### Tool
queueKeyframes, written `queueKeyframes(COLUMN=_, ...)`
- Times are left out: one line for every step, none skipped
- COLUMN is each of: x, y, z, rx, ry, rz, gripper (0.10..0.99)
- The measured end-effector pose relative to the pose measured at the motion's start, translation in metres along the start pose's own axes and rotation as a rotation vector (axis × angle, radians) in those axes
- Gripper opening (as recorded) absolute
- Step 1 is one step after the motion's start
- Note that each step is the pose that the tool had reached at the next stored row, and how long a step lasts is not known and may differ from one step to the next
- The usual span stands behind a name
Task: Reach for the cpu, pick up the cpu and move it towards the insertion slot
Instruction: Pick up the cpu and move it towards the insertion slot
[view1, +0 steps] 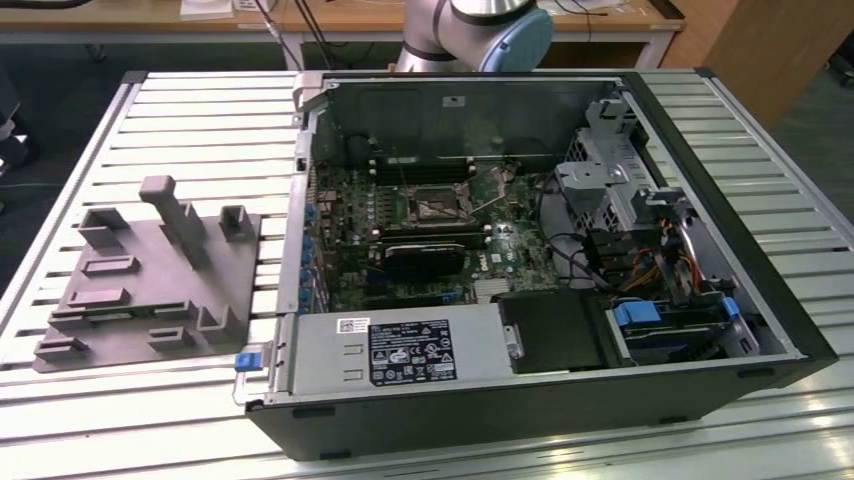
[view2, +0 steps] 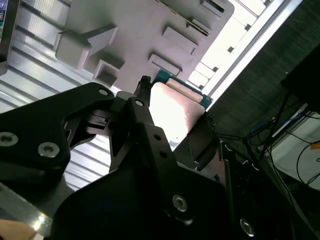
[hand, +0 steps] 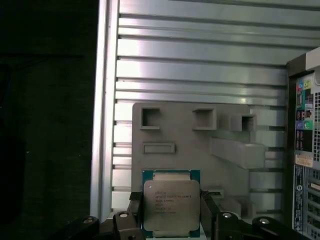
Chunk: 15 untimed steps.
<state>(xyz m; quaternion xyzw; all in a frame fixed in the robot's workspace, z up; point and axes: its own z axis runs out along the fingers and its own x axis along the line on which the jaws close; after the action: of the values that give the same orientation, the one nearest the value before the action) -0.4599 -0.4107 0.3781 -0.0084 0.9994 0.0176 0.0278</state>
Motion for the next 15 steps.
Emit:
queueKeyframes(x=-0.0001, y=0.0001, z=-0.0019, rx=0.000, ry=-0.0002, rz=0.000, gripper=0.545)
queueKeyframes(x=-0.0002, y=0.0002, z=-0.0038, rx=0.000, ry=-0.0004, rz=0.000, gripper=0.545)
queueKeyframes(x=-0.0003, y=0.0002, z=-0.0049, rx=0.000, ry=-0.0005, rz=0.000, gripper=0.545)
queueKeyframes(x=-0.0003, y=0.0002, z=-0.0049, rx=0.000, ry=-0.0008, rz=0.000, gripper=0.545)
queueKeyframes(x=-0.0003, y=0.0002, z=-0.0049, rx=0.000, ry=-0.0008, rz=0.000, gripper=0.545)
queueKeyframes(x=-0.0003, y=0.0002, z=-0.0050, rx=0.000, ry=-0.0008, rz=0.000, gripper=0.545)
queueKeyframes(x=-0.0003, y=0.0002, z=-0.0049, rx=0.000, ry=-0.0009, rz=0.000, gripper=0.545)
queueKeyframes(x=-0.0003, y=0.0002, z=-0.0050, rx=0.000, ry=-0.0007, rz=0.000, gripper=0.545)
queueKeyframes(x=-0.0004, y=0.0002, z=-0.0051, rx=0.000, ry=-0.0007, rz=0.000, gripper=0.545)
queueKeyframes(x=-0.0007, y=0.0003, z=-0.0052, rx=0.000, ry=-0.0005, rz=0.000, gripper=0.545)
queueKeyframes(x=-0.0012, y=0.0003, z=-0.0052, rx=0.000, ry=-0.0004, rz=0.000, gripper=0.545)
queueKeyframes(x=-0.0019, y=0.0002, z=-0.0051, rx=0.000, ry=-0.0005, rz=0.000, gripper=0.545)
queueKeyframes(x=-0.0031, y=0.0002, z=-0.0049, rx=0.000, ry=-0.0007, rz=0.000, gripper=0.545)
queueKeyframes(x=-0.0045, y=0.0001, z=-0.0049, rx=0.000, ry=-0.0006, rz=0.000, gripper=0.545)
queueKeyframes(x=-0.0061, y=0.0001, z=-0.0048, rx=0.000, ry=-0.0006, rz=0.000, gripper=0.545)
